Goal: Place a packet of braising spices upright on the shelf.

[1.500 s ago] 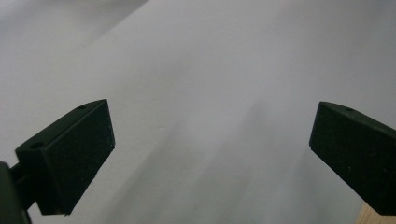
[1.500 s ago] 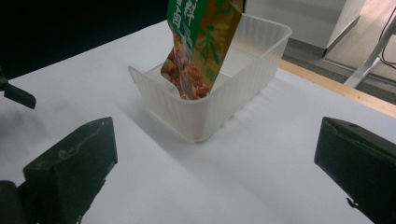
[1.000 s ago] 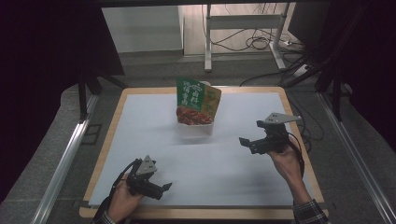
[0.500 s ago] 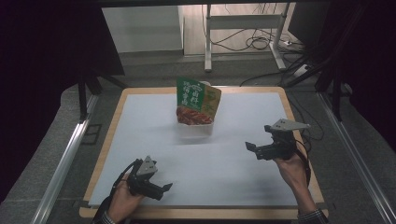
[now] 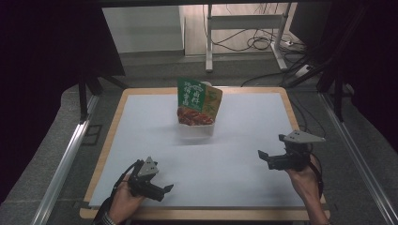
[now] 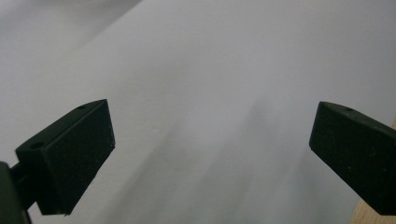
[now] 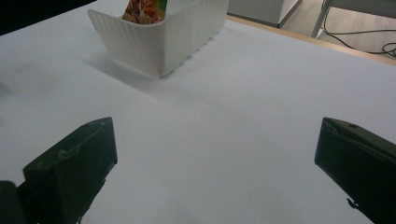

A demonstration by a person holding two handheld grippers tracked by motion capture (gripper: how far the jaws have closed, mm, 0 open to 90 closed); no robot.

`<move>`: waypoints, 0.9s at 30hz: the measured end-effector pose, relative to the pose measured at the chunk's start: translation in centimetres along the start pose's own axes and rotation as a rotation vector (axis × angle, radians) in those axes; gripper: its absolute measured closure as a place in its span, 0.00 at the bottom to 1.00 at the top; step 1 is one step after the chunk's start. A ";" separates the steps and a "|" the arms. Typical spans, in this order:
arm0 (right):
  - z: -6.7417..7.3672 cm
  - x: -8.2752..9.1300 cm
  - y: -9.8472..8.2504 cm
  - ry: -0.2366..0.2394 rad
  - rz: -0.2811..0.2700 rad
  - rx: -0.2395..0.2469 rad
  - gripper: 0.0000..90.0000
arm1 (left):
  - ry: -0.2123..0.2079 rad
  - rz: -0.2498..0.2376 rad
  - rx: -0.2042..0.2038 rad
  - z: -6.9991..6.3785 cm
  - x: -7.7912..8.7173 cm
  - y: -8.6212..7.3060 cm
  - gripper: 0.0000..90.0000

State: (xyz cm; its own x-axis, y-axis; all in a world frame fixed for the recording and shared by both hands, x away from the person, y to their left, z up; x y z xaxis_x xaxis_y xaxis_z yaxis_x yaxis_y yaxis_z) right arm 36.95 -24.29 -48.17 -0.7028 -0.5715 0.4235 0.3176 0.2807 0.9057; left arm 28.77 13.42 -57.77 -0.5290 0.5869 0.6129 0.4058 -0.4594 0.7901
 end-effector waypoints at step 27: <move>-0.2 2.9 -5.5 -0.027 0.044 -0.063 0.00 | 0.012 0.002 -0.026 0.0 -0.1 -0.1 0.00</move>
State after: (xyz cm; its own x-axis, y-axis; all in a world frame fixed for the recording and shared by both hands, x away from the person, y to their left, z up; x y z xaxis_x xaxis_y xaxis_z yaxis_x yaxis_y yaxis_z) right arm 33.34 -27.60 -51.89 -0.7039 -0.5384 0.4633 0.3873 0.2559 0.8857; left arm 28.79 13.41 -57.87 -0.5374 0.5778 0.6143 0.3870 -0.4782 0.7884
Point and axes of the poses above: each handheld gripper's, and its own axes: x roughly backward along the jaws, y roughly out of its top, z roughly to its left, the point moved 8 cm from there along -x, roughly forward along the jaws, and after that the axes turned 6 degrees about -z, right-handed, at the moved point
